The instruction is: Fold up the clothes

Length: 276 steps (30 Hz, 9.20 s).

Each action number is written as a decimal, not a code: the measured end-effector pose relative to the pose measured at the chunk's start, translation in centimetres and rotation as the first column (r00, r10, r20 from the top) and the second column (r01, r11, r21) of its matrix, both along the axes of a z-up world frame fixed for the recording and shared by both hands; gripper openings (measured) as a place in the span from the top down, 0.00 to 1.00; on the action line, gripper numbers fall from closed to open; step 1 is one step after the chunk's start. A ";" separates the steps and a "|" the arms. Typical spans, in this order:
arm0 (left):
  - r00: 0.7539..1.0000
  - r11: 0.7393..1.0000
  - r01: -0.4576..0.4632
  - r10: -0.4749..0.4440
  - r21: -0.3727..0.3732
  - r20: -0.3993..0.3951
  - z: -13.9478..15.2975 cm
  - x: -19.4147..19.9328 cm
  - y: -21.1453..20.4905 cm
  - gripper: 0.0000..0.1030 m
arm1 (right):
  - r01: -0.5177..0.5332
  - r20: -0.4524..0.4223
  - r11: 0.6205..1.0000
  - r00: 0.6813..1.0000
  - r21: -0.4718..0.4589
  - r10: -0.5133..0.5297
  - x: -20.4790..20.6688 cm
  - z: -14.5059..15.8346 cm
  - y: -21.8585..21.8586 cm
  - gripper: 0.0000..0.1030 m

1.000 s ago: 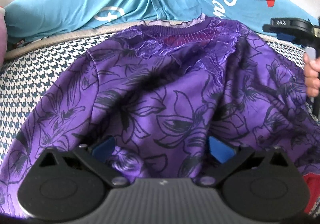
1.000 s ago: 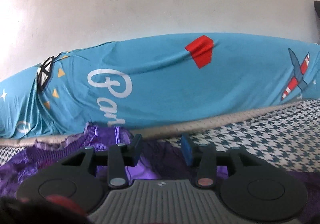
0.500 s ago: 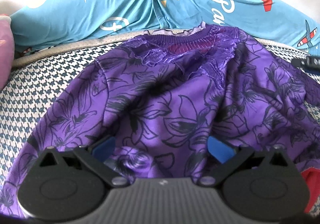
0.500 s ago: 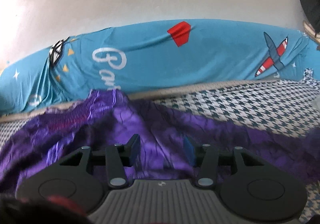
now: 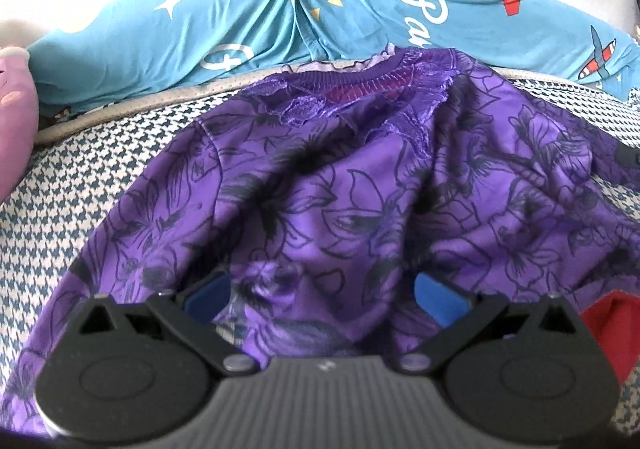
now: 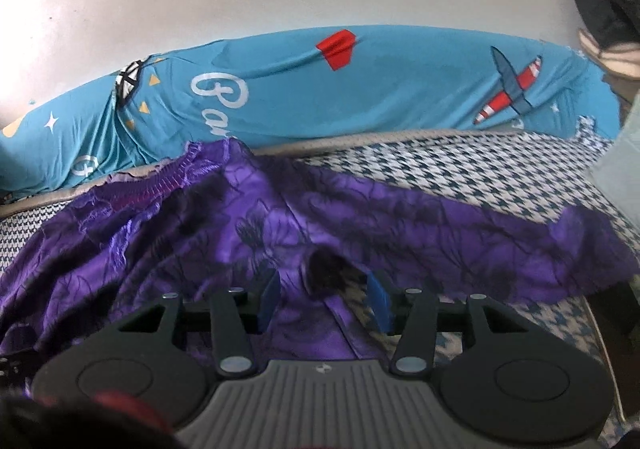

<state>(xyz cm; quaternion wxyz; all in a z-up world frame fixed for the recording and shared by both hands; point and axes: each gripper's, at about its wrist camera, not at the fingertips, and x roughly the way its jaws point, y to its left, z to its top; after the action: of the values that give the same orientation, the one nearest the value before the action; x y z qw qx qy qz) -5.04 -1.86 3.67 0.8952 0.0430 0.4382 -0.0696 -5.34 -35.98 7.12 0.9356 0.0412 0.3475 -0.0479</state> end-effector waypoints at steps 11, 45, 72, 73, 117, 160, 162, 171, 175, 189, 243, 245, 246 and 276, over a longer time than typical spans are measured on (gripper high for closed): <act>1.000 0.999 0.019 -0.018 -0.042 0.018 0.4 -4.2 0.9 0.00 | 0.075 -0.087 0.997 0.994 0.034 -0.071 -4.2 0.2 -4.0 0.47; 0.994 0.985 -0.097 0.104 -0.141 0.041 -0.2 -11.3 5.1 0.00 | 0.316 0.073 0.947 0.945 0.051 -0.319 -12.1 2.1 -5.0 0.62; 0.978 0.971 -0.207 0.207 -0.121 -0.015 -2.1 -12.3 8.4 0.04 | -0.422 -0.019 0.905 0.906 0.049 0.424 -14.5 -2.2 12.0 0.61; 0.978 0.971 -0.207 0.206 -0.120 -0.023 -2.3 -12.2 8.5 0.07 | -0.451 -0.022 0.892 0.892 0.039 0.452 -14.7 -2.4 12.7 0.61; 0.951 0.917 -0.284 0.306 -0.280 0.037 -0.2 -13.1 13.1 0.11 | -0.741 -0.044 0.627 0.653 -0.241 0.756 -16.2 -8.2 28.6 0.92; 0.985 0.984 -0.126 0.139 -0.129 0.101 -0.8 -13.2 6.4 0.00 | -0.611 -0.023 0.789 0.791 -0.073 0.611 -17.4 -4.4 19.5 0.69; 0.987 0.985 -0.112 0.126 -0.129 0.104 -0.8 -13.3 6.1 0.00 | -0.591 -0.019 0.802 0.806 -0.086 0.592 -17.4 -4.3 19.1 0.69; 0.992 0.989 -0.080 0.091 -0.124 0.087 -0.9 -13.4 5.0 0.00 | -0.358 -0.001 0.931 0.934 -0.077 0.359 -16.3 -3.5 13.9 0.69; 0.995 0.992 -0.049 0.059 -0.117 0.085 -1.1 -13.5 4.0 0.00 | -0.239 0.008 0.968 0.971 -0.082 0.240 -16.2 -3.2 11.1 0.69; 0.999 0.997 -0.016 0.018 -0.073 0.030 -2.3 -13.1 2.4 0.00 | -0.111 -0.003 0.967 0.994 -0.231 0.114 -15.6 -4.4 7.6 0.54; 0.984 0.967 -0.176 0.180 -0.182 0.005 -1.5 -14.3 8.5 0.06 | -0.557 0.057 0.805 0.814 -0.206 0.578 -16.2 -4.7 20.1 0.42; 0.982 0.965 -0.187 0.191 -0.184 0.005 -1.5 -14.2 8.9 0.06 | -0.580 0.045 0.788 0.799 -0.205 0.600 -16.0 -5.0 20.7 0.40; 0.980 0.964 -0.193 0.197 -0.185 0.005 -1.5 -14.2 9.0 0.06 | -0.592 0.038 0.779 0.790 -0.206 0.611 -15.8 -5.2 21.0 0.38; 0.915 0.896 -0.398 0.403 -0.195 -0.018 -1.9 -13.8 12.5 0.04 | -0.779 -0.028 0.610 0.620 -0.147 0.784 -20.2 -4.2 21.1 0.70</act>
<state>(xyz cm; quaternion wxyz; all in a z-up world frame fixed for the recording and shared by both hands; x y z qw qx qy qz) -18.81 10.67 1.76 0.8950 -0.1348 0.4186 0.0741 -25.56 -14.89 2.90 0.8699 -0.1811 0.3078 0.3402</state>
